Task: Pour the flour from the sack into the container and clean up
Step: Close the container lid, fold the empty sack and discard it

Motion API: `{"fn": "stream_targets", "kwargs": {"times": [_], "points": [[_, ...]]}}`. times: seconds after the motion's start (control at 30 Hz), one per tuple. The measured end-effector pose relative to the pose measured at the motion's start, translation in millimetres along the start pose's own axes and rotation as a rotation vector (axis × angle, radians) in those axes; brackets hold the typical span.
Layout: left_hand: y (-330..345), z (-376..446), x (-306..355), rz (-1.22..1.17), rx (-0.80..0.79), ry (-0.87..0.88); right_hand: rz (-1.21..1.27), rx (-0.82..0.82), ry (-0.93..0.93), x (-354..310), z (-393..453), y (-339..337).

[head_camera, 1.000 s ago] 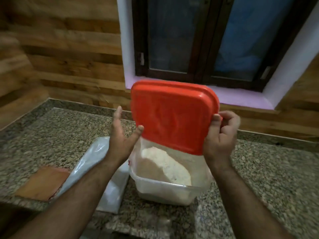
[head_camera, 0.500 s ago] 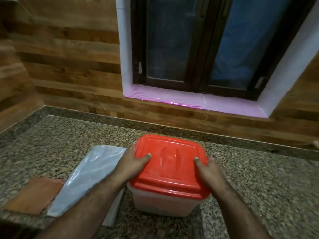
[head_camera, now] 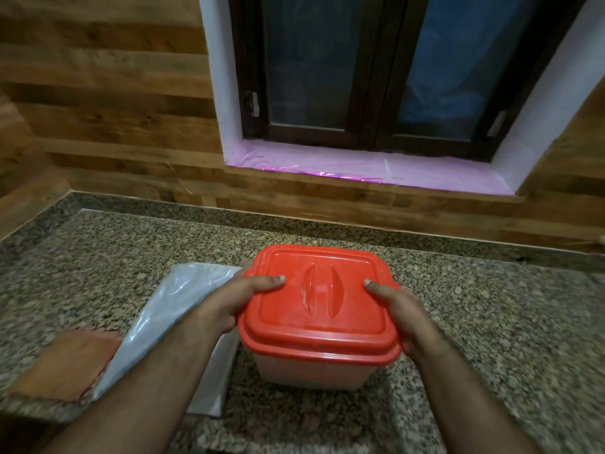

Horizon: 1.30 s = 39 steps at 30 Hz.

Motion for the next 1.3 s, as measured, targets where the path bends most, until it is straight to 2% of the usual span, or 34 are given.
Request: {"fn": "stream_targets", "kwargs": {"times": [0.07,0.13,0.17,0.23,0.3,0.37,0.4,0.47,0.57,0.63,0.73,0.87,1.07,1.3], "points": [[-0.6,-3.6,2.0,0.041,-0.065,-0.107,0.05,-0.105,0.111,-0.4,-3.3,-0.9],[-4.3,0.9,1.3,0.087,-0.052,-0.106,0.025,-0.111,0.101,-2.5,-2.6,-3.3],[-5.8,1.4,2.3,0.124,-0.026,-0.081,0.009,-0.091,0.074,-3.5,-3.4,-5.8],[-8.1,2.4,8.2,0.26,0.085,0.037,-0.088,0.082,-0.053,-7.5,-5.5,-10.5],[-4.6,0.6,15.7,0.535,0.339,0.264,-0.418,0.359,-0.296,-14.7,-16.3,-4.7],[6.3,-8.5,17.8,0.849,0.576,0.472,-0.904,0.581,-0.508,-17.9,-34.8,13.9],[13.6,-12.8,15.6,0.981,0.639,0.541,-1.075,0.635,-0.568,-17.6,-42.3,24.0],[26.0,-16.0,9.7,1.16,0.708,0.592,-1.218,0.665,-0.617,-15.5,-47.7,39.0],[35.7,-18.5,2.9,1.27,0.712,0.573,-1.234,0.665,-0.628,-14.5,-44.0,42.1],[37.6,-25.0,-9.7,1.242,0.613,0.62,-1.189,0.632,-0.651,-7.2,-42.3,41.4],[35.2,-40.1,-35.5,1.187,0.528,0.808,-1.136,0.539,-0.689,9.4,-47.7,35.8],[27.6,-41.3,-54.7,1.043,0.556,1.047,-1.022,0.507,-0.747,21.1,-49.6,27.1],[31.5,-18.6,-39.8,1.056,0.546,1.095,-1.008,0.541,-0.803,19.5,-39.3,32.6],[48.6,38.5,5.8,1.06,0.533,1.12,-0.957,0.615,-0.851,-13.9,19.8,56.5]]}}
Point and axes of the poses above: each hand's wrist, its own z-axis towards the middle knuckle, its own y-axis out of the palm, x = y × z, the point moved 1 cm from there along z, towards the middle knuckle, and after that the axes turned 15 degrees about x, right-handed, at the moved point
